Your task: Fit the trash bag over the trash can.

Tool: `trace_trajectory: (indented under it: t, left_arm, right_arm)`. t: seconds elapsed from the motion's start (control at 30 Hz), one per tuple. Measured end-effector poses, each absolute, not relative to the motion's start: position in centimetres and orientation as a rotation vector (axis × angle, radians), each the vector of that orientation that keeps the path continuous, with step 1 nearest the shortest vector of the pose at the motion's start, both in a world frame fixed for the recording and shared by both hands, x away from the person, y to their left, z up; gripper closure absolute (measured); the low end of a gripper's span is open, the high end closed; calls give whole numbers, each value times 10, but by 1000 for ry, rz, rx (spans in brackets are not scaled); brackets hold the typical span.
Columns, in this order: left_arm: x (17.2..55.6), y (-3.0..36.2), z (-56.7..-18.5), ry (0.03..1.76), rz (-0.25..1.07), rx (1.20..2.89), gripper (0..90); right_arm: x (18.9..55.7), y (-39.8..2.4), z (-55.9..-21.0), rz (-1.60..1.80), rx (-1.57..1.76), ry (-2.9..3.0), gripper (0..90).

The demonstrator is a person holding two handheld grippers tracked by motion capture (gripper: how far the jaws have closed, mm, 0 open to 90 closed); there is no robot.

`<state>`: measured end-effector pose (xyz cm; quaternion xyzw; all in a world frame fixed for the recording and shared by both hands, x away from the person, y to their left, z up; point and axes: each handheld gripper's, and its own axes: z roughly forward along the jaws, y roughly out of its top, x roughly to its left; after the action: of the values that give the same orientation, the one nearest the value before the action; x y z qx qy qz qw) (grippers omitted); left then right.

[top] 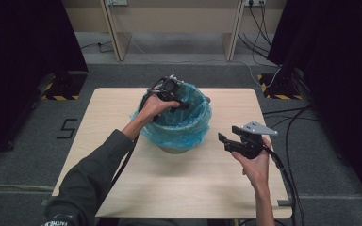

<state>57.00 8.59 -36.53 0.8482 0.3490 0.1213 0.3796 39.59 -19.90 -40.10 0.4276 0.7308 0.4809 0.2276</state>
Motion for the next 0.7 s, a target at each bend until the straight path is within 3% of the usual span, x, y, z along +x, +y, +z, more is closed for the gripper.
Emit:
trace_trajectory:
  t: [0.3, 0.7]
  left_arm:
    - [548, 80, -339, 786, 336, 2092, 270]
    - [551, 51, -368, 742, 268, 2229, 259]
  right_arm:
    - [396, -199, -401, 1324, 1184, 2012, 358]
    - [396, -200, -401, 1320, 1182, 2012, 357]
